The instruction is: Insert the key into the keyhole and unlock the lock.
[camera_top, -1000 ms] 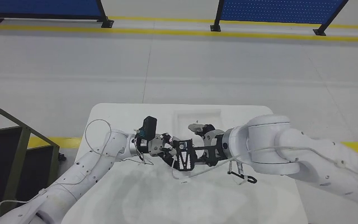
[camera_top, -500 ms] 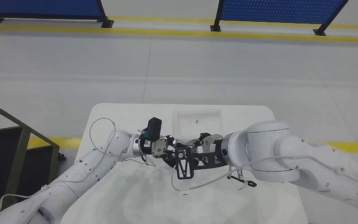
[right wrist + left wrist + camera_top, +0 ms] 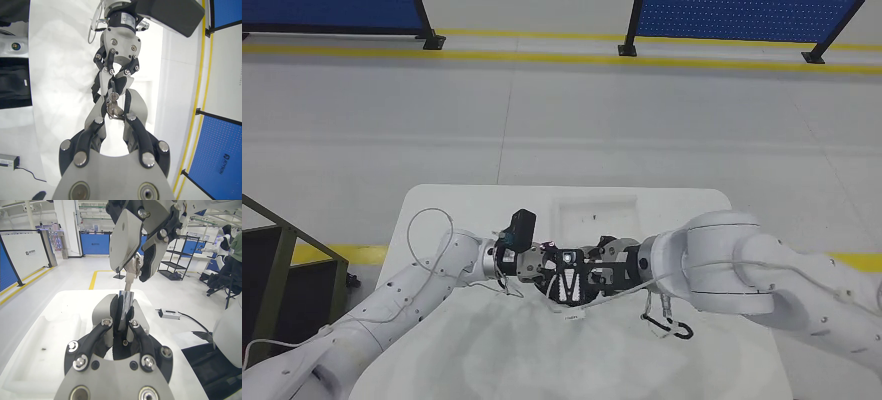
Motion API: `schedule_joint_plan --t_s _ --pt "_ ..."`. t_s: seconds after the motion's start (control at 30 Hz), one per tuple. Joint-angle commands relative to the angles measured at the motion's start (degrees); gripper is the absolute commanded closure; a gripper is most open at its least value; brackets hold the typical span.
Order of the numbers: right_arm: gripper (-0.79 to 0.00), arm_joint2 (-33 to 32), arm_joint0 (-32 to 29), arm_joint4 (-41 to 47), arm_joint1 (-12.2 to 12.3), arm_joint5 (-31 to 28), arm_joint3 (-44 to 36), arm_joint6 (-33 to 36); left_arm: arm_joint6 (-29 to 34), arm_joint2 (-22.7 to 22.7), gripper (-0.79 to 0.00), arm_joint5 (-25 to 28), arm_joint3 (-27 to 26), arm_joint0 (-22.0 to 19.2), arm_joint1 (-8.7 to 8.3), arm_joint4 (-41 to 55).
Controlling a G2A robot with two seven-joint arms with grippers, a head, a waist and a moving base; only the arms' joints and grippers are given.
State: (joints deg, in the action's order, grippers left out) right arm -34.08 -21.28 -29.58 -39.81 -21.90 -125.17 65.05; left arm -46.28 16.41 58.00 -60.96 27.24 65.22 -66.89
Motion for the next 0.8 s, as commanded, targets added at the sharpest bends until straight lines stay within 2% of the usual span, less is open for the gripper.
schedule_joint_plan --t_s 0.0,0.47,0.77 --pt "0.0 -0.7 -0.8 0.8 0.1 1.6 0.1 -0.7 0.0 -0.2 0.0 0.0 0.1 -0.1 0.04 0.2" --pt "0.0 -6.0 -7.5 9.0 0.7 23.8 -1.0 -1.0 0.0 -0.9 0.0 0.0 -0.1 -0.5 0.35 -0.2" --pt "0.0 -7.5 -9.8 9.2 0.4 32.4 -1.9 -0.4 0.0 -0.9 0.0 0.0 -0.1 -0.6 0.59 -0.6"
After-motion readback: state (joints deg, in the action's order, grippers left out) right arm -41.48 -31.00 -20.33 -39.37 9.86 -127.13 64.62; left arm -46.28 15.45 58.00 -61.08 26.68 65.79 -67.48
